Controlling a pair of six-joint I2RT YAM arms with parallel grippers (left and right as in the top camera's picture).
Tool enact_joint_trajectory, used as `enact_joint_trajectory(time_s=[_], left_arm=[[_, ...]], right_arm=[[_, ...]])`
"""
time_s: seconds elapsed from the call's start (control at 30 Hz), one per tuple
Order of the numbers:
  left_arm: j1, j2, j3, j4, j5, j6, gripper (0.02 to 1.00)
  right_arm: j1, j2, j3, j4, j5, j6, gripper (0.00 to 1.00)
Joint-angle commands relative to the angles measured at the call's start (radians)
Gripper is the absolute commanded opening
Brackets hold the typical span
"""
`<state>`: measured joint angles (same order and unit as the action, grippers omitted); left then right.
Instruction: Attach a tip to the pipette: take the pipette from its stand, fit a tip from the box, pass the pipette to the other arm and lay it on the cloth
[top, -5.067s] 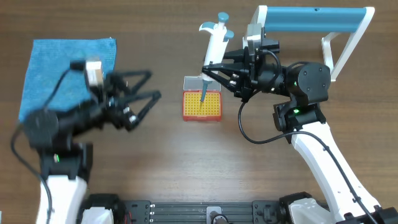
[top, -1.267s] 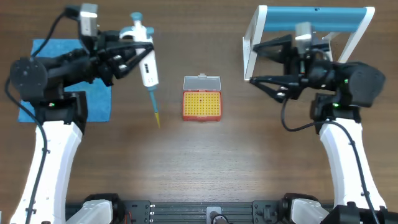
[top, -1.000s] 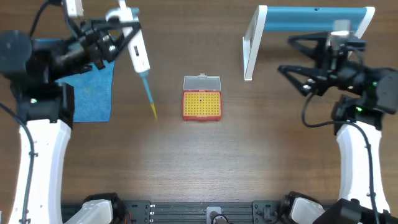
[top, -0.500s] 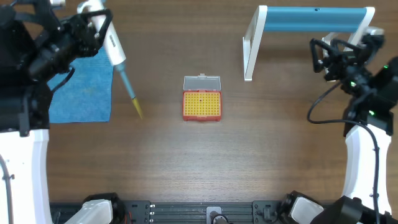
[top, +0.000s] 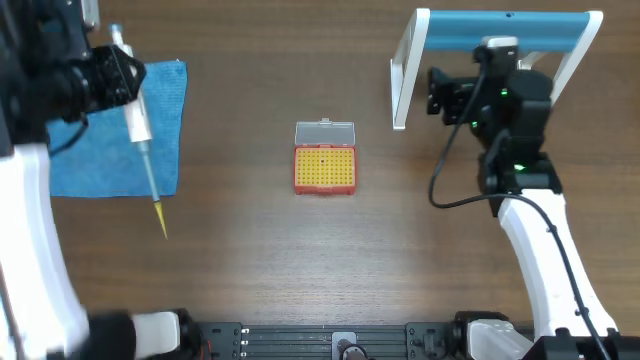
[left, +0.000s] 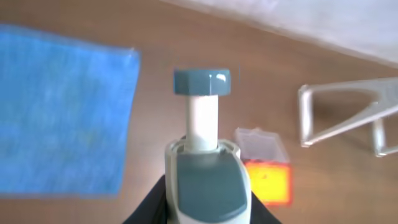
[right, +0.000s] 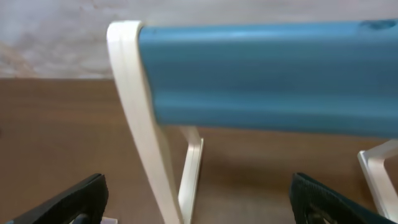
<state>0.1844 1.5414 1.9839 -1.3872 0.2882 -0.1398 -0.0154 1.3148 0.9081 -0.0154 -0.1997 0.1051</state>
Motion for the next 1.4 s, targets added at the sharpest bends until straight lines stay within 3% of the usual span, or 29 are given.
enact_joint_trajectory(time_s=[0.03,0.2,0.5,0.87,1.23,1.4], left_arm=[[0.092,0.257,0.223,-0.14,-0.023,0.116,0.027],[0.174,0.462,0.371,-0.203,-0.041,0.157,0.027],[0.268,0.697,0.378,-0.136,-0.111,0.213,0.027],[0.223,0.868,0.378,-0.023,-0.333,0.319,0.025],[0.145,0.94,0.378,0.146,-0.293,0.43,0.027],[0.12,0.962,0.378,0.21,-0.186,0.437,0.027]], right_arm=[[0.035,-0.006,0.008,-0.079,0.087,-0.024,0.943],[0.035,-0.006,0.008,-0.179,0.084,-0.024,0.943],[0.035,-0.006,0.007,-0.238,0.049,-0.021,0.945],[0.039,-0.002,0.007,-0.238,0.049,-0.02,0.947],[0.097,-0.002,0.006,-0.238,0.05,-0.02,0.945],[0.121,-0.002,0.007,-0.238,0.05,-0.021,0.945]])
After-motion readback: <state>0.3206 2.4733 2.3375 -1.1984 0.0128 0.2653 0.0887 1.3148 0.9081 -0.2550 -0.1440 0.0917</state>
